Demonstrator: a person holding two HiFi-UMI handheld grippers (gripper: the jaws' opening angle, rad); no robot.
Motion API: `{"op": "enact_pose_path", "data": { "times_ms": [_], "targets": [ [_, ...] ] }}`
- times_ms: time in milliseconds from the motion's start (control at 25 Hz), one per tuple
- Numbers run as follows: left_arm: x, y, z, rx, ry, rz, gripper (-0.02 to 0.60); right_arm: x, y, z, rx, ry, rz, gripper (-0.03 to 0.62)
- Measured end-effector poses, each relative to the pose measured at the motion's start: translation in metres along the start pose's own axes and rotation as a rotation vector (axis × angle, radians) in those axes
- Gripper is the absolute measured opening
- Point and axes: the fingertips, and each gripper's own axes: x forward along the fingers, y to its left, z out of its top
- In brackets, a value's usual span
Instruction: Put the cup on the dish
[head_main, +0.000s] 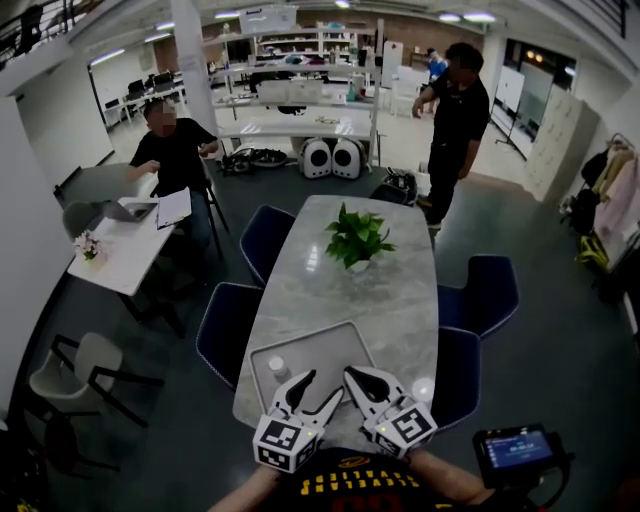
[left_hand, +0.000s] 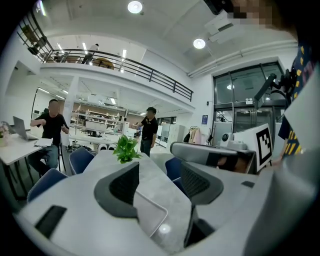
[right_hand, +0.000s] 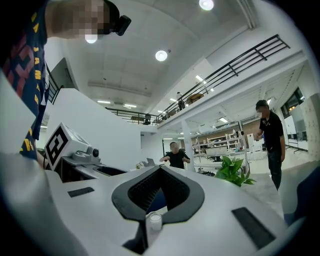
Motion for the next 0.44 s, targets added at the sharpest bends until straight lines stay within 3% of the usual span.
{"op": "enact_pose_path", "data": {
  "times_ms": [440],
  "targets": [
    [0.013,0.032,-0.019,-0.011,0.033,-0.054,0.261,0.026,-0.008,-0.026,0.013,0.036,-0.052,0.008]
  ]
}}
